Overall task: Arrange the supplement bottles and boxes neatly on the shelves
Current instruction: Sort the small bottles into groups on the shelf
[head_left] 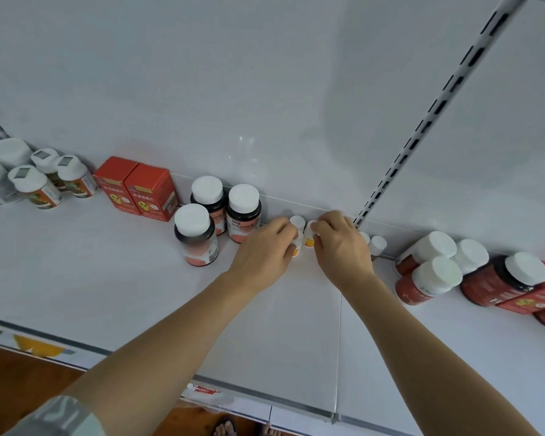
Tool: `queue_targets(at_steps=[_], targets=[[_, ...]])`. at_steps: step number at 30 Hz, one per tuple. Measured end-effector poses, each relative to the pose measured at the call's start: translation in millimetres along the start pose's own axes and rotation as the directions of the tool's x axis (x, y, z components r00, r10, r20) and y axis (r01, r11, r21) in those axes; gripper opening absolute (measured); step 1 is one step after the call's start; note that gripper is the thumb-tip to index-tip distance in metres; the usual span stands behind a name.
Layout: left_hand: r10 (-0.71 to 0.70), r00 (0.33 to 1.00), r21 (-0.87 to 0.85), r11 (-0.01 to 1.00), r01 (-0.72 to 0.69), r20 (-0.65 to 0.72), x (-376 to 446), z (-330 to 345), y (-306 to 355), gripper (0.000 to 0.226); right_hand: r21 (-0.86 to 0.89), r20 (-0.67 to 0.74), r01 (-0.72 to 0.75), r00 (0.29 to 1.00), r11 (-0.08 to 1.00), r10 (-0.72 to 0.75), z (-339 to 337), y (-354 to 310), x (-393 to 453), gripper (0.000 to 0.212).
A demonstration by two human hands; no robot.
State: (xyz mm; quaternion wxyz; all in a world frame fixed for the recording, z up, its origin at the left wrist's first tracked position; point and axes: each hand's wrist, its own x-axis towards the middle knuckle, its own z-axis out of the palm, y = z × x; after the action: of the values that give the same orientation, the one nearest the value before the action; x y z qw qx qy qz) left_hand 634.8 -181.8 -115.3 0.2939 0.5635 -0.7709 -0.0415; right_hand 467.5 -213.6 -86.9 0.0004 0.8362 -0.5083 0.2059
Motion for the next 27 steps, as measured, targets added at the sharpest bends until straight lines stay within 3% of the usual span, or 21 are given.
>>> queue_targets(at_steps=[5,12,19,27], targets=[[0.051,0.999,0.025,0.998,-0.051,-0.008,-1,1,-2,0.009,-0.089,0.000,0.007,1.000,0.996,-0.007,1,-1,0,0.015],[-0.015,1.000,-0.007,1.000,0.015,-0.013,-1,-4,2,0.020,-0.176,0.032,0.009,0.999,0.984,-0.004,-2,-3,-4,0.019],[0.083,0.991,0.006,0.997,-0.083,-0.104,-4,-12,25,0.024,-0.268,-0.136,0.047,0.987,0.962,-0.086,-29,5,-33,0.011],[0.187,0.976,0.086,0.980,-0.178,-0.115,-11,-5,91,0.026,-0.350,-0.184,-0.005,0.981,0.937,-0.063,-78,32,-103,0.023]])
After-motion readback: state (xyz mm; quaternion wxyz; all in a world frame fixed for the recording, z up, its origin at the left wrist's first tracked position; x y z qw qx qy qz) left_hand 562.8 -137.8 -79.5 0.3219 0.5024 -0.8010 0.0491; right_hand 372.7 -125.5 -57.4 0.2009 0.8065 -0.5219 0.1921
